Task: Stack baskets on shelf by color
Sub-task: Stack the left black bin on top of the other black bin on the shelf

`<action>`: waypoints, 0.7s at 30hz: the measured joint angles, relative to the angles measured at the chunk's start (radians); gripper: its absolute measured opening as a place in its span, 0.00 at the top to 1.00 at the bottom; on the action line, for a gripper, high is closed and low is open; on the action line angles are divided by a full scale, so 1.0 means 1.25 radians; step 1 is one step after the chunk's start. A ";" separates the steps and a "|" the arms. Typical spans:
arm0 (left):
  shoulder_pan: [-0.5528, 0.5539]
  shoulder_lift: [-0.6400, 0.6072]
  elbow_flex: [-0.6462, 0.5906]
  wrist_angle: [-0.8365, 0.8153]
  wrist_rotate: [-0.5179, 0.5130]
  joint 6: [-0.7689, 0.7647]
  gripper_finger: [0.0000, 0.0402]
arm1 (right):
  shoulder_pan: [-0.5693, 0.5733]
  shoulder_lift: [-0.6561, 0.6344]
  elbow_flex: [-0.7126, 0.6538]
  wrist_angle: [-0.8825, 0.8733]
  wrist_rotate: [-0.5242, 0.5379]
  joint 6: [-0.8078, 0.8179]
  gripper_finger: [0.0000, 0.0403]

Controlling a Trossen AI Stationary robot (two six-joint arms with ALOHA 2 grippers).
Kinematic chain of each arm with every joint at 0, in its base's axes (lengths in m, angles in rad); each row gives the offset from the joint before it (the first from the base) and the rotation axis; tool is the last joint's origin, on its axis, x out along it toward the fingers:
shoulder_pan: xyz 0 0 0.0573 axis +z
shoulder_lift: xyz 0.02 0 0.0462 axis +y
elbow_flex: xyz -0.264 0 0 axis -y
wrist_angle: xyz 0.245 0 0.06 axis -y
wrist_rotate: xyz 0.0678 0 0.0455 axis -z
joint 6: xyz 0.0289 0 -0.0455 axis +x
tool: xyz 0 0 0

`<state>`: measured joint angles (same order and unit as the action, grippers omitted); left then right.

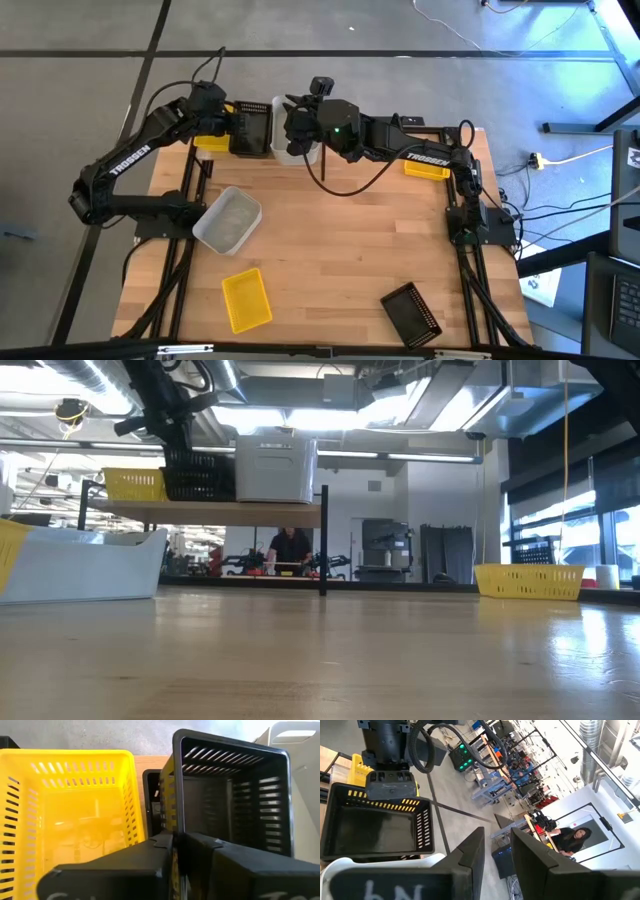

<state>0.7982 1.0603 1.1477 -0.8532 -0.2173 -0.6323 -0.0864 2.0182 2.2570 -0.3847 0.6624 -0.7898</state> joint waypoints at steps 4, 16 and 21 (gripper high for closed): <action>-0.001 0.010 0.001 -0.001 0.002 0.012 0.90 | 0.000 0.000 0.000 0.000 0.000 0.000 0.76; -0.001 0.007 0.001 0.015 0.018 0.011 0.87 | 0.000 0.000 0.000 0.008 0.000 -0.001 0.76; 0.000 -0.029 0.001 0.015 0.017 0.010 0.88 | 0.000 0.000 0.000 0.009 0.000 -0.001 0.76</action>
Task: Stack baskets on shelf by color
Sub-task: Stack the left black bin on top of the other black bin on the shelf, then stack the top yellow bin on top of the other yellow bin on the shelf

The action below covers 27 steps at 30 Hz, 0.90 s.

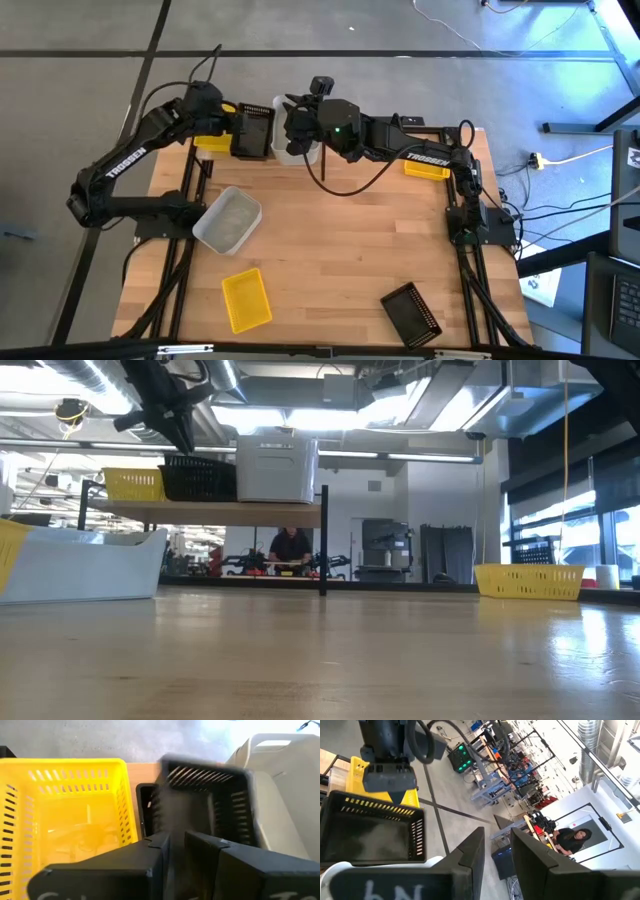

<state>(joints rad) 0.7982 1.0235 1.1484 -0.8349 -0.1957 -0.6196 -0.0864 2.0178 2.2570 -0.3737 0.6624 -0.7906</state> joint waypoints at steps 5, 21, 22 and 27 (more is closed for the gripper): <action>0.000 -0.013 0.000 0.002 0.000 -0.001 0.88 | 0.000 0.000 0.000 0.000 0.000 0.000 0.76; -0.006 -0.124 0.000 0.031 0.190 0.281 0.88 | -0.017 -0.071 0.001 -0.225 -0.039 0.127 0.80; -0.011 -0.133 0.000 0.012 0.205 0.288 0.88 | -0.024 -0.080 0.001 -0.253 -0.065 0.148 0.80; -0.053 -0.156 0.000 -0.101 0.261 0.302 0.88 | -0.053 -0.122 0.001 -0.369 -0.212 0.187 0.81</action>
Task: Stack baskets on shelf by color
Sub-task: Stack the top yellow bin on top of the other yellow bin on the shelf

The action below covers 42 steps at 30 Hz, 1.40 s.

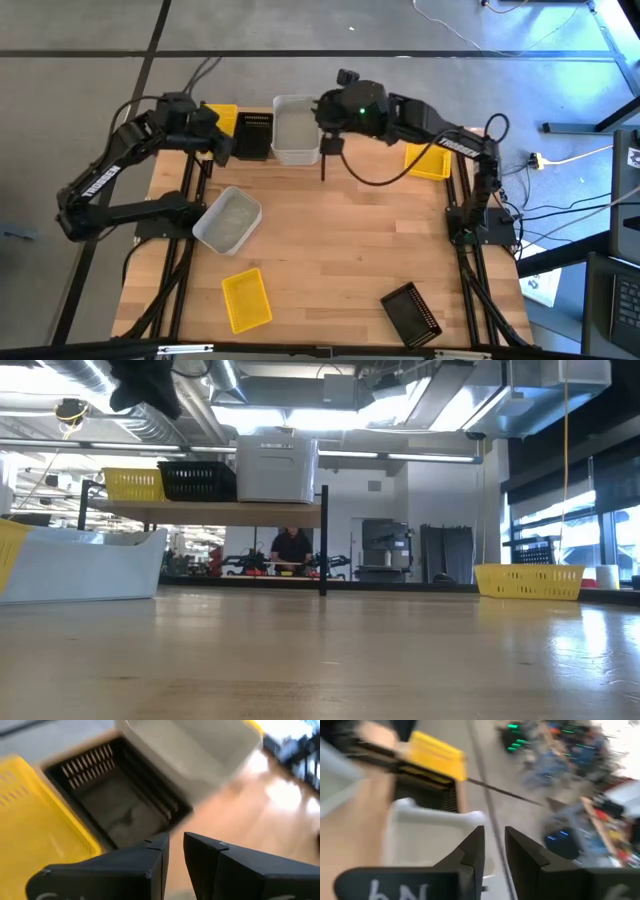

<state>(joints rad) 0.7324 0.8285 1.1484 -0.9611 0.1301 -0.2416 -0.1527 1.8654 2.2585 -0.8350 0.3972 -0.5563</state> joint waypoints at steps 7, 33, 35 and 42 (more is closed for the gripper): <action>-0.062 -0.006 0.000 -0.094 -0.009 0.007 0.88 | -0.028 -0.033 -0.001 -0.171 -0.203 0.009 0.81; -0.174 -0.031 0.000 -0.079 -0.095 -0.037 0.88 | -0.165 -0.266 -0.343 -0.562 -0.205 0.564 0.81; -0.175 -0.032 0.000 -0.077 -0.096 -0.040 0.88 | -0.180 -0.299 -0.431 -0.530 -0.238 0.643 0.81; -0.174 -0.032 0.000 -0.053 -0.096 -0.057 0.88 | -0.240 -0.336 -0.671 -0.433 -0.277 0.943 0.81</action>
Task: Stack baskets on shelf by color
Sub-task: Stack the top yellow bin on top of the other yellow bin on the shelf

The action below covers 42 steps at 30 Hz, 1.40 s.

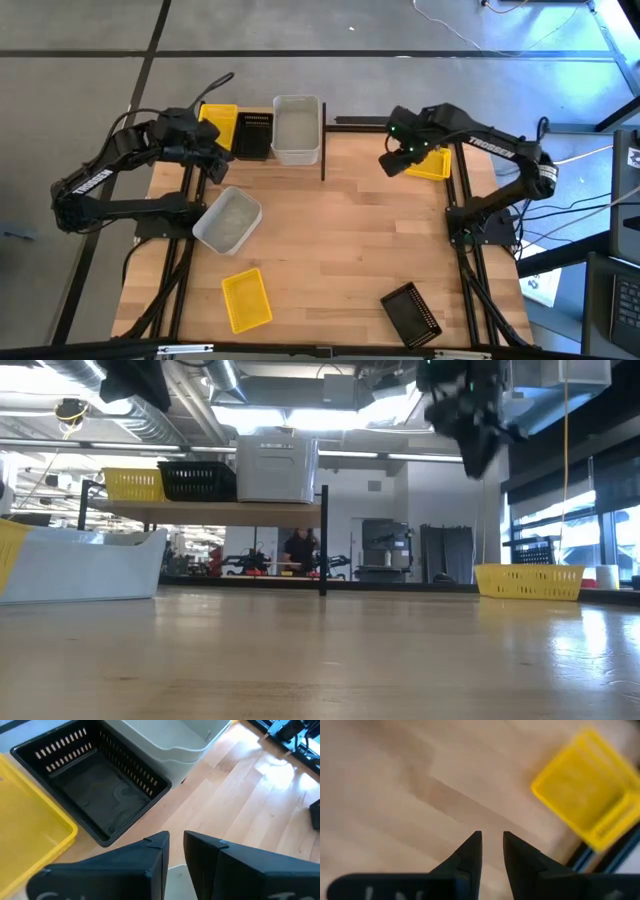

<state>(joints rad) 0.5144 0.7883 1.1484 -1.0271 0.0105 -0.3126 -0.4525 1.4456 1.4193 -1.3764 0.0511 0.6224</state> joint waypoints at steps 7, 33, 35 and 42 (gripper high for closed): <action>0.000 0.001 0.000 0.033 0.000 -0.001 0.88 | -0.079 0.000 -0.185 0.144 0.028 0.101 0.81; 0.000 0.001 0.000 0.043 0.001 0.000 0.88 | -0.264 0.000 -0.399 0.475 0.036 0.079 0.81; 0.000 0.001 0.000 0.043 0.001 0.000 0.88 | -0.264 0.000 -0.407 0.484 0.036 0.080 0.81; 0.000 0.001 0.000 0.043 0.001 0.001 0.88 | -0.264 0.002 -0.409 0.482 0.045 0.081 0.81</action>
<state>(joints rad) 0.5144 0.7898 1.1484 -0.9733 0.0120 -0.3119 -0.7826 1.4481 0.9085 -0.7742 0.1071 0.7235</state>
